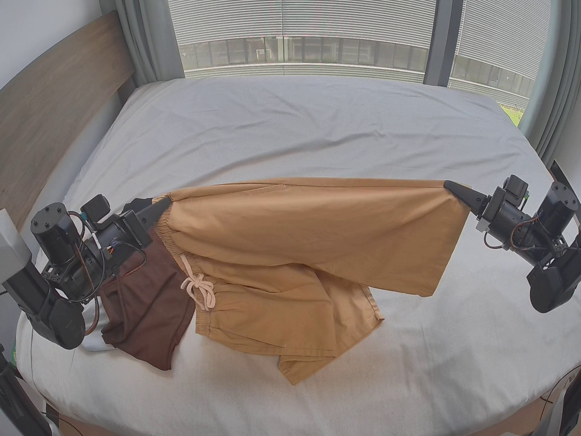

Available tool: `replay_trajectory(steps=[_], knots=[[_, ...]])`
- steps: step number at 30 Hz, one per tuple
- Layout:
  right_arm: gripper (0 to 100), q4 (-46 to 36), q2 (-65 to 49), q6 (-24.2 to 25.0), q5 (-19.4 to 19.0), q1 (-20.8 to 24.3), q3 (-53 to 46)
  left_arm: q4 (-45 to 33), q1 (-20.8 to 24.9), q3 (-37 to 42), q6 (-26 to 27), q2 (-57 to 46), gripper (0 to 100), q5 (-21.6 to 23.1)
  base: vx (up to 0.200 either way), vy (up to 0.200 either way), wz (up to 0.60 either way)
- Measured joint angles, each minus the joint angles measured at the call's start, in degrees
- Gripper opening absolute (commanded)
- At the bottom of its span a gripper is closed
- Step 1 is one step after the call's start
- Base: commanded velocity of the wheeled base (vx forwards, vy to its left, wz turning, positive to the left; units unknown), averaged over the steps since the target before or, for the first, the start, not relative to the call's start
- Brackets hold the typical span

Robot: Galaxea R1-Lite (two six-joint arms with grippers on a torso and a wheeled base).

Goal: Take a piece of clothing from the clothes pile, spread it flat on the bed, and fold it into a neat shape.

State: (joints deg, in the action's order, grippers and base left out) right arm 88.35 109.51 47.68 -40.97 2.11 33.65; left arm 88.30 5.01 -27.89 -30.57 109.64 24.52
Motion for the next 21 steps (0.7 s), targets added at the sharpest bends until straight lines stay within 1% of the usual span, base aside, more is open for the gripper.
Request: replay_trajectory(steps=[4,8,14,21], knots=[[0,0.0,3.0,-2.1,0.2,-0.2,2.4,0.0,0.6,-2.3,0.0,1.7,0,-2.6,0.000,0.000,0.00],[0,0.0,5.6,-3.2,0.5,-0.2,4.4,0.0,1.1,-4.4,0.1,4.0,0,-4.8,0.000,0.000,0.00],[0,0.0,8.9,-3.6,0.9,0.0,7.9,0.0,1.4,-6.8,0.2,7.0,0,-5.7,0.000,0.000,0.00],[0,-0.1,12.2,-4.3,2.2,0.3,12.5,0.0,2.1,-9.8,0.0,9.3,0,-7.8,0.000,0.000,0.00]])
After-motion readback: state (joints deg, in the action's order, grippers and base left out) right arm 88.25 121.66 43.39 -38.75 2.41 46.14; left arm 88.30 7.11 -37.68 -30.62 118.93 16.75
